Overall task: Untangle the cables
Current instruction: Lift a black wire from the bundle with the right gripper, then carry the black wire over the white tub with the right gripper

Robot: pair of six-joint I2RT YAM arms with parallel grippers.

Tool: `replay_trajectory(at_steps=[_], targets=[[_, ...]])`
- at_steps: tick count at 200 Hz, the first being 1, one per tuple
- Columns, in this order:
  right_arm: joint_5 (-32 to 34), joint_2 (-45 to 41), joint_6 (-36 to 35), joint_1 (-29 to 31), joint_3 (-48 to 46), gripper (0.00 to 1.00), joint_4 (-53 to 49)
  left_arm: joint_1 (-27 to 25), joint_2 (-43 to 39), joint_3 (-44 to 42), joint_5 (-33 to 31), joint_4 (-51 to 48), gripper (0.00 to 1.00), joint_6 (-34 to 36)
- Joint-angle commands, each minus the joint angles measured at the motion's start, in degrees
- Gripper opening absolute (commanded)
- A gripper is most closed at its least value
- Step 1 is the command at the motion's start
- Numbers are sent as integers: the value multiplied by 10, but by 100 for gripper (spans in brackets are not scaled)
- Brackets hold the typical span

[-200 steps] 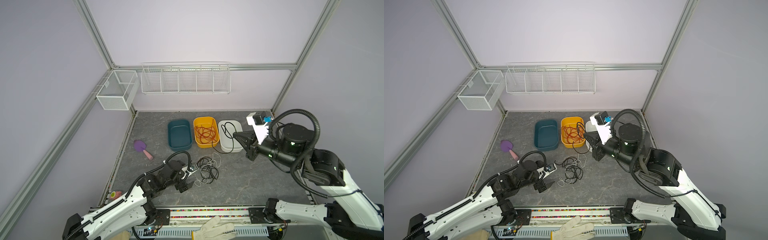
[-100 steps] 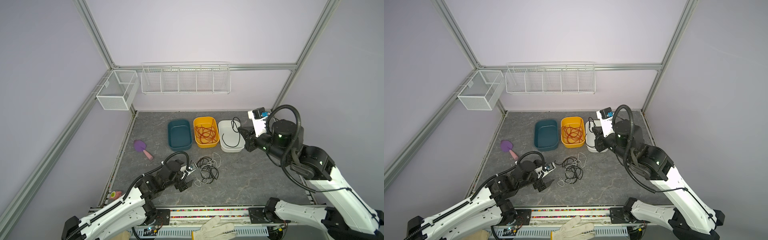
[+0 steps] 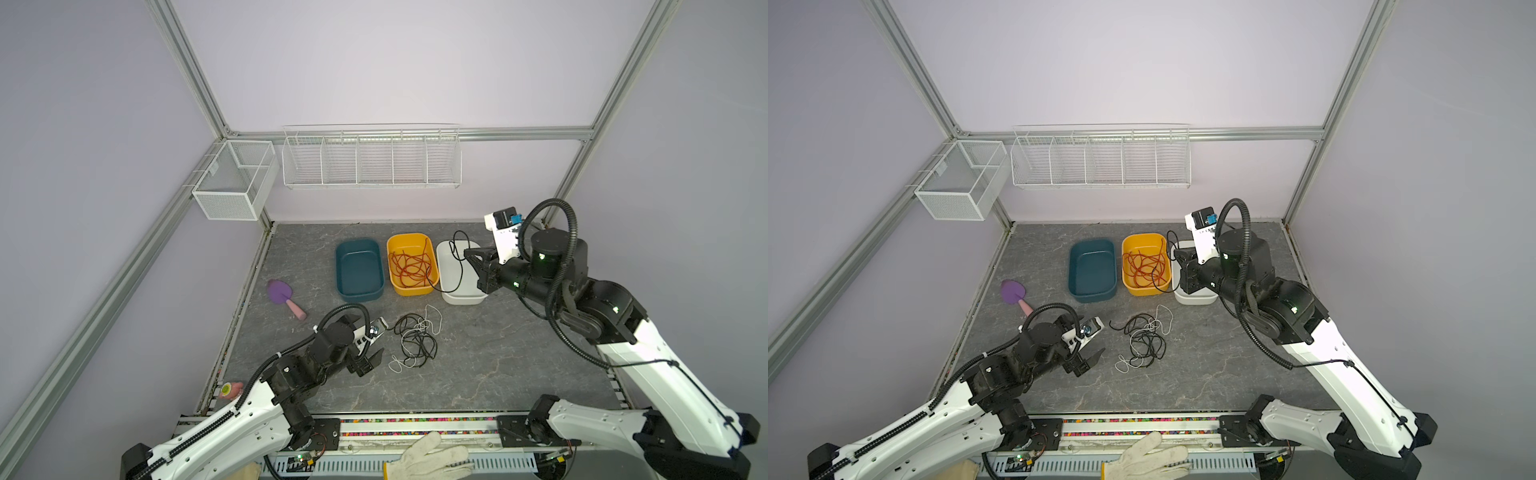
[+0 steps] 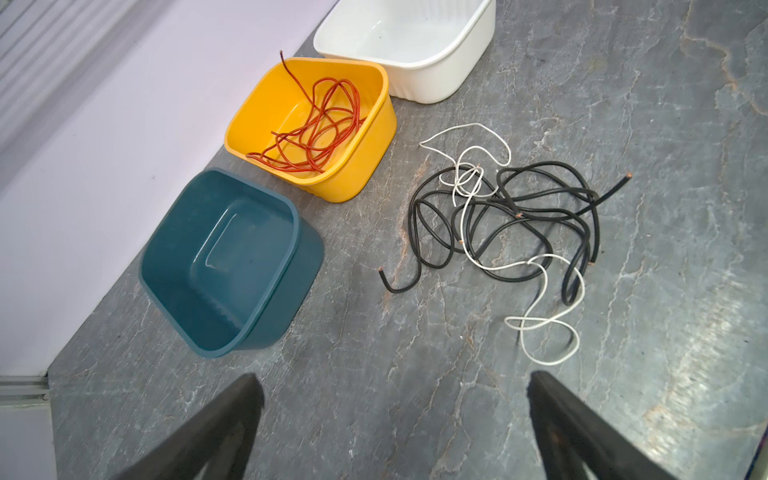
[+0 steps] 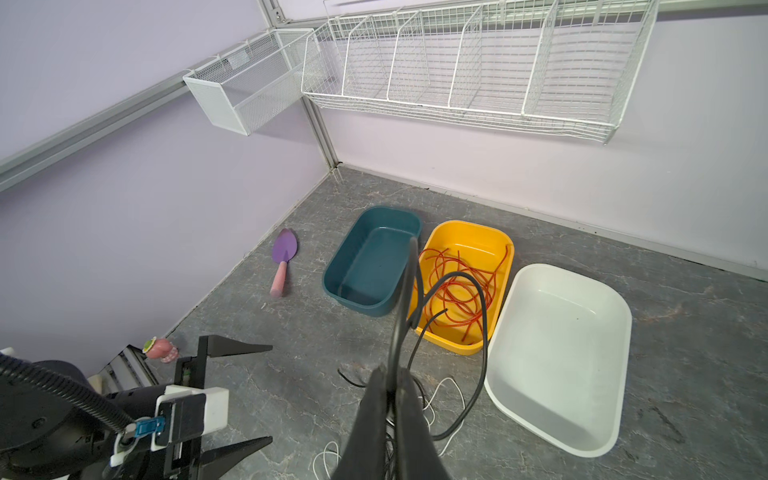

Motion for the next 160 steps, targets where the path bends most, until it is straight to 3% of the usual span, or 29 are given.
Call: replay_trajectory(at_steps=[1, 115, 160], targets=[[-26, 5, 6, -4, 8, 7, 24, -2, -17, -9, -16, 16, 99, -1], [-116, 68, 14, -4, 53, 7, 40, -2, -60, -20, -119, 38, 99, 12], [-92, 90, 19, -4, 72, 7, 37, -2, -63, -22, -116, 41, 99, 16]])
